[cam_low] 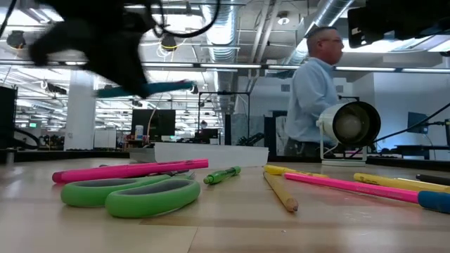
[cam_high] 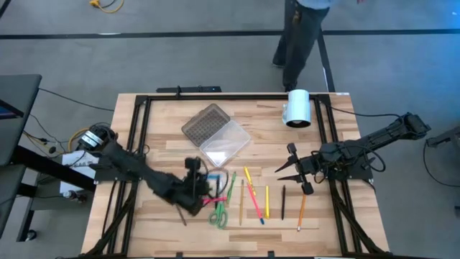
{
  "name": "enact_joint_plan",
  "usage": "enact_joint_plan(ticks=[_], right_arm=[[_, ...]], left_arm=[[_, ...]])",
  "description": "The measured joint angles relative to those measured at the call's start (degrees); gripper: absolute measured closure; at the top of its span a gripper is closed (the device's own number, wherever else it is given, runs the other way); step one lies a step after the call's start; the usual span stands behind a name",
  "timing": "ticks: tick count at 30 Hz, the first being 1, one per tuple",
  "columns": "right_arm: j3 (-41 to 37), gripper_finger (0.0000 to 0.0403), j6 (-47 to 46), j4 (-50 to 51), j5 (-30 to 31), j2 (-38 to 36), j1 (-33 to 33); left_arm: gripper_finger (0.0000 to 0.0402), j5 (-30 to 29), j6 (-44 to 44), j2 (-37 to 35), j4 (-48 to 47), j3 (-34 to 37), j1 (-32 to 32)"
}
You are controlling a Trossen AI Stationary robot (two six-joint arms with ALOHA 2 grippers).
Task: Pick & place school supplies into a supply box
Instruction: Put the blue pen into the transparent supply box
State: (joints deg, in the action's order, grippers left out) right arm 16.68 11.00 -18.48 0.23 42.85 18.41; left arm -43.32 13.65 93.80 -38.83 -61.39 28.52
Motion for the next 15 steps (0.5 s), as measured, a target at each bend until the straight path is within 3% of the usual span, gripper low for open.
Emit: enact_joint_plan(ticks=[3,7,12,15], right_arm=[[0.0,0.0281,0.0,-0.4,2.4,0.9,0.0],[0.0,0.0281,0.1,-0.7,3.1,2.6,-0.2],[0.0,0.0281,0.1,-1.7,3.2,4.1,-1.4],[0.0,0.0281,0.0,-1.7,3.2,4.4,-2.0]], left_arm=[[0.0354,-3.1,-1.8,0.0,4.6,0.4,-5.8],[0.0344,-0.2,-8.6,0.0,15.1,1.7,-14.7],[0.0339,15.0,-13.3,0.0,25.8,1.7,-26.2],[0.0346,23.7,-13.5,0.0,27.6,1.7,-32.2]])
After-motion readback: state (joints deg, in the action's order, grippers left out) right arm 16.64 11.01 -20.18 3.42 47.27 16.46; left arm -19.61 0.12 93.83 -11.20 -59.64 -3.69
